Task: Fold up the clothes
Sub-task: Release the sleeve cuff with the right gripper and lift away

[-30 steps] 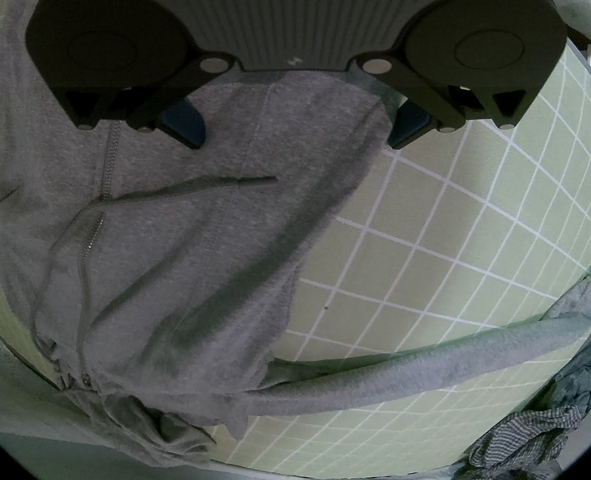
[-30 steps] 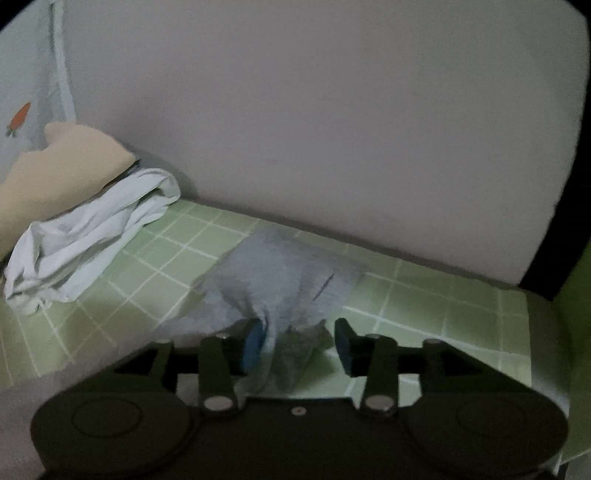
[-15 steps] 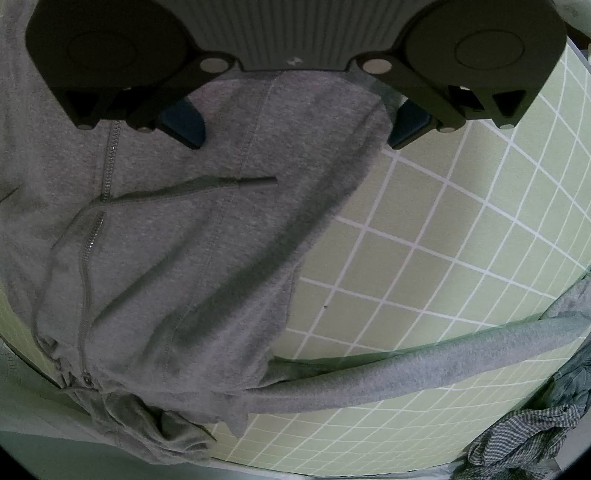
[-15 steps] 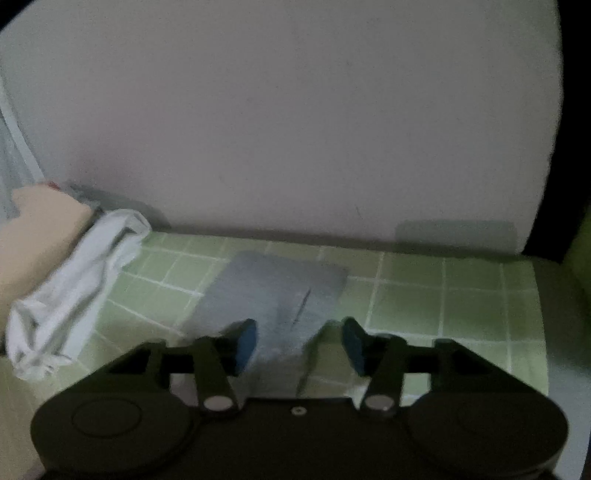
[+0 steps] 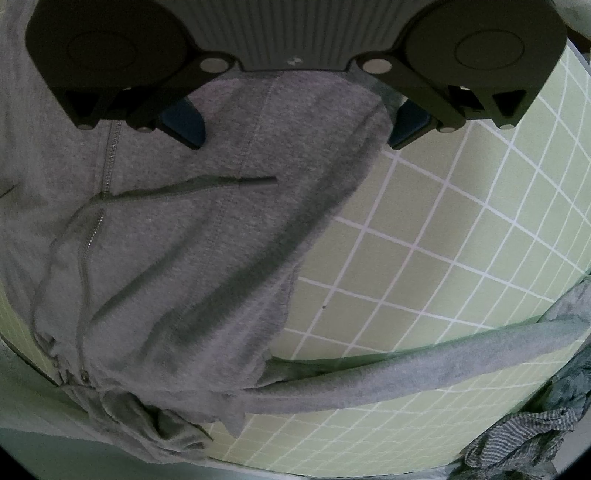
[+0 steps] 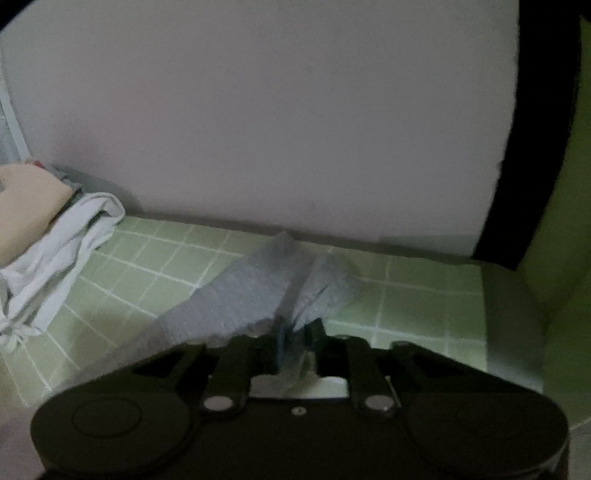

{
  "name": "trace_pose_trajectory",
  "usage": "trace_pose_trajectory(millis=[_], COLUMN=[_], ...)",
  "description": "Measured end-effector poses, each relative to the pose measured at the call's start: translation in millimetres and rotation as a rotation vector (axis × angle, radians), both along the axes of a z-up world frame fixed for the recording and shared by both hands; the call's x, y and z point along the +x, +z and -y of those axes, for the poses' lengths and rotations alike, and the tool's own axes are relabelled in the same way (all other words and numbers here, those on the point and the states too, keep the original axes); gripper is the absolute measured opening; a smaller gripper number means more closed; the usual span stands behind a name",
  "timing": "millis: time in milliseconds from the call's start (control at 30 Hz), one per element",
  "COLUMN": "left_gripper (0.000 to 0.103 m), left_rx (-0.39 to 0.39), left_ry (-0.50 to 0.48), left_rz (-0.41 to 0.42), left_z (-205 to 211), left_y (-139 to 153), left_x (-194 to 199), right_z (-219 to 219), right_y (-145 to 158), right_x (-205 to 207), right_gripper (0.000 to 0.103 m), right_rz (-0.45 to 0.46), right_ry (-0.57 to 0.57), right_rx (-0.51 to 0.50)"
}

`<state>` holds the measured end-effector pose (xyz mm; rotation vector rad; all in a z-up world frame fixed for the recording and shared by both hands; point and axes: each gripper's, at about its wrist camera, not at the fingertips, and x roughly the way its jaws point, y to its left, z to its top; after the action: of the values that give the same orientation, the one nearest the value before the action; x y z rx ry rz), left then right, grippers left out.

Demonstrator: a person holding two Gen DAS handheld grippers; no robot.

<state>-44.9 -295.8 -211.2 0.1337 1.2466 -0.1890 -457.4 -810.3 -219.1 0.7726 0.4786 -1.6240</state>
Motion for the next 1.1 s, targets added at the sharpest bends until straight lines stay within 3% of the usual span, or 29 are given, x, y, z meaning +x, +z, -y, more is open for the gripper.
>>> trace_pose_trajectory(millis=[67, 233, 333, 533, 667, 767, 833, 933, 1100], left_gripper=[0.103, 0.103, 0.103, 0.103, 0.103, 0.096, 0.09, 0.072, 0.046], left_rx=[-0.003, -0.013, -0.017, -0.029, -0.125, -0.219, -0.222, -0.207, -0.186], left_ry=[0.002, 0.008, 0.001, -0.024, 0.003, 0.049, 0.075, 0.128, 0.21], left_rz=[0.011, 0.058, 0.07, 0.067, 0.037, 0.032, 0.052, 0.076, 0.087], left_z=[-0.5, -1.8, -2.0, -3.7, -24.8, -55.7, -79.7, -118.2, -188.5], left_y=[0.0, -0.8, -0.7, 0.4, 6.6, 13.6, 19.0, 24.9, 32.5], left_x=[-2.0, -9.1, -10.4, -9.8, -10.5, -17.7, -21.4, -18.5, -1.9], right_z=[-1.8, -18.7, -34.4, -112.2, -186.6, -244.1, -280.2, -317.3, -348.7], right_y=[2.7, 26.9, 36.3, 36.5, 36.0, 37.3, 38.6, 38.5, 28.8], right_x=[6.1, 17.6, 46.6, 126.9, 176.8, 203.1, 216.8, 230.2, 252.9], right_gripper=[0.059, 0.088, 0.099, 0.103, 0.103, 0.103, 0.103, 0.103, 0.103], right_rz=[-0.021, 0.095, 0.135, 0.236, 0.279, 0.248, 0.206, 0.147, 0.117], right_ry=[-0.002, 0.122, 0.265, 0.724, 0.995, 1.186, 1.304, 1.406, 1.36], right_rx=[0.01, -0.05, -0.047, 0.011, 0.067, 0.069, 0.055, 0.04, 0.072])
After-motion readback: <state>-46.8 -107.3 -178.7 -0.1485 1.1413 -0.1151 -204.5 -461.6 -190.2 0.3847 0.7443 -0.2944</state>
